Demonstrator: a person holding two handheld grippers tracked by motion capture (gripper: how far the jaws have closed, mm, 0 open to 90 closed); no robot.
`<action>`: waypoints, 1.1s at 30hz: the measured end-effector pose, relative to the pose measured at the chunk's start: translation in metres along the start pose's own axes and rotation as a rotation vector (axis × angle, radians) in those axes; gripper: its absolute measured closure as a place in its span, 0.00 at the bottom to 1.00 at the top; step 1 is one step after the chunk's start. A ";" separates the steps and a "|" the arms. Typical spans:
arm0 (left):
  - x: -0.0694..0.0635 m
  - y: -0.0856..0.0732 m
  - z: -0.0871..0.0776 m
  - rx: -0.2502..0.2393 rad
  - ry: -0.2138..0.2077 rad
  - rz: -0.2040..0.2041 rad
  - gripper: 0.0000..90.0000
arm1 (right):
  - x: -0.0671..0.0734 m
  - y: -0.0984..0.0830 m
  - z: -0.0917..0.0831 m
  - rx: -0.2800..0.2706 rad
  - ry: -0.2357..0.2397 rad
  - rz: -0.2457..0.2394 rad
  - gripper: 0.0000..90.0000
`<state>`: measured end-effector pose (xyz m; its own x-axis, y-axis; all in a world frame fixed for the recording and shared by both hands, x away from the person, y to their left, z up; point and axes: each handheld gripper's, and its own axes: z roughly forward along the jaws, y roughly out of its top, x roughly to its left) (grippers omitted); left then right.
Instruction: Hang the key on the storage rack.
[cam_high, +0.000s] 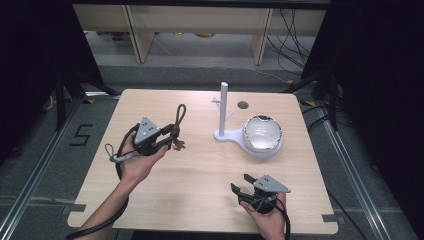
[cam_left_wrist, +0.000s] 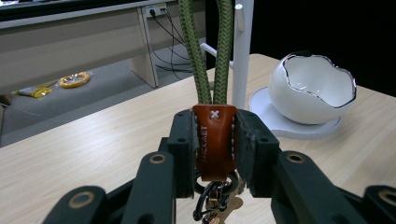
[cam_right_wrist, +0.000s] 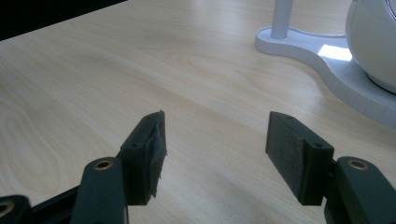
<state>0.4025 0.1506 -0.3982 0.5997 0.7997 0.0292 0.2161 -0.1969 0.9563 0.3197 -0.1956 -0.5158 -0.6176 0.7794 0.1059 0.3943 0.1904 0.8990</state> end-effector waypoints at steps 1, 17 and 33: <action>0.000 0.000 0.001 0.001 -0.001 0.002 0.76 | 0.000 0.000 0.000 0.000 0.000 0.000 0.43; -0.004 0.007 0.013 0.002 -0.013 0.003 0.76 | 0.000 -0.001 0.001 -0.011 0.012 0.014 0.43; -0.011 0.018 0.026 -0.002 -0.036 0.013 0.76 | 0.000 0.000 0.001 -0.010 0.007 0.004 0.43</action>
<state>0.4200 0.1232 -0.3889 0.6296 0.7763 0.0310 0.2064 -0.2057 0.9566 0.3200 -0.1952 -0.5164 -0.6205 0.7761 0.1125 0.3900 0.1809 0.9029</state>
